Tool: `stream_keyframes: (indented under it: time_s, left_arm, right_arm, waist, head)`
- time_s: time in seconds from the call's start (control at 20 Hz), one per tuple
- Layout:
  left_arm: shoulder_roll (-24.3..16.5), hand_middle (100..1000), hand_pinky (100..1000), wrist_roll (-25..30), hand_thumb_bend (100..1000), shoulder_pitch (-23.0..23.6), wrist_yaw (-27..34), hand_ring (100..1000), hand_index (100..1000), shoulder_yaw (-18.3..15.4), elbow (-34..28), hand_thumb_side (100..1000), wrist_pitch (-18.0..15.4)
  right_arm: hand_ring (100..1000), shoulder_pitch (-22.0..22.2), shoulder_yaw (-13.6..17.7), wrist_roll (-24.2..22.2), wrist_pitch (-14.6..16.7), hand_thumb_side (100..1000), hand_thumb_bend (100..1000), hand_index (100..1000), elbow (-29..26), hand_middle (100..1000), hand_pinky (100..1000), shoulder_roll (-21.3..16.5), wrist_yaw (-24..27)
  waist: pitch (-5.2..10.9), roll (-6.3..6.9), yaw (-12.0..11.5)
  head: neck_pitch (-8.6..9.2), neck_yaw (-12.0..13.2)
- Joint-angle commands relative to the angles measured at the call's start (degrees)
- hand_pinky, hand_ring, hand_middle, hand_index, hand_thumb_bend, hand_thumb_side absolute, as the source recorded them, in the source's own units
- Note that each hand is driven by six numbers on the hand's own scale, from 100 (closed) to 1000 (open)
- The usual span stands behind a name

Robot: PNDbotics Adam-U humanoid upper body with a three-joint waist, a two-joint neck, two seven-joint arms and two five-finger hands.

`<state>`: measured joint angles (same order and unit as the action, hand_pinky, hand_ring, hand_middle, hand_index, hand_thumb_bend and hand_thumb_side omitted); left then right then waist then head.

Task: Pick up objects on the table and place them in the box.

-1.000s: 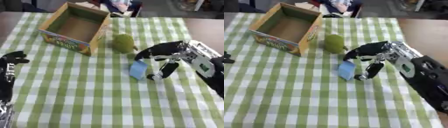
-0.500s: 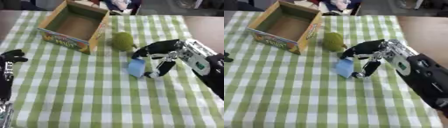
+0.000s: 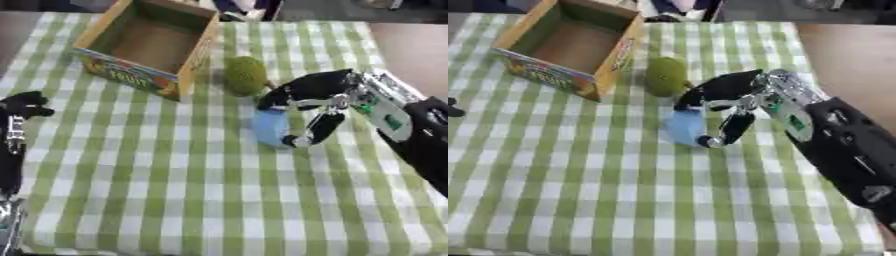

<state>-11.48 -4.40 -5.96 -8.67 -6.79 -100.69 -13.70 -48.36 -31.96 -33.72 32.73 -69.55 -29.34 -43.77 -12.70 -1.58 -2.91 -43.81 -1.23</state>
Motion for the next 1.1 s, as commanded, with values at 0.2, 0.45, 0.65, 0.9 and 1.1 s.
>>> stream_keyframes:
  time_s: [0.2, 0.45, 0.65, 0.9, 1.1]
  left_arm:
    - [-0.9, 617, 816, -0.2, 100, -0.4, -0.1, 604, 738, 0.0, -0.8, 858, 0.0]
    - [-0.9, 617, 816, -0.2, 100, -0.4, -0.1, 604, 738, 0.0, -0.8, 858, 0.0]
    - [-0.9, 617, 815, -0.2, 100, -0.4, -0.1, 603, 738, 0.0, -0.8, 857, 0.1]
    - [-0.9, 617, 815, -0.3, 100, -0.4, -0.1, 603, 738, -0.1, -0.8, 855, 0.1]
    - [-0.9, 616, 815, -0.3, 100, -0.5, -0.2, 602, 738, -0.1, -0.8, 855, 0.1]
  right_arm:
    - [932, -1.3, 0.7, -4.4, 5.0, 523, 256, 1000, -1.1, 948, 845, -0.8, -0.5]
    - [933, -1.3, 0.8, -4.1, 4.8, 522, 263, 1000, -1.5, 951, 847, -1.0, -0.8]
    - [934, -1.5, 0.9, -3.7, 4.7, 515, 270, 1000, -1.8, 953, 848, -1.1, -1.0]
    - [936, -1.4, 1.0, -3.6, 4.7, 513, 278, 1000, -2.0, 954, 851, -1.3, -1.4]
    - [936, -1.5, 0.8, -3.7, 4.7, 514, 278, 1000, -1.9, 952, 851, -1.3, -1.5]
  waist:
    - [0.81, 0.04, -0.1]
    - [0.85, 0.04, -0.1]
    - [0.9, 0.03, -0.1]
    - [0.95, 0.0, -0.1]
    - [0.96, -0.09, -0.1]
  head:
    - [-0.31, -0.1]
    - [-0.31, -0.1]
    - [-0.31, -0.1]
    - [-0.31, -0.1]
    - [-0.31, -0.1]
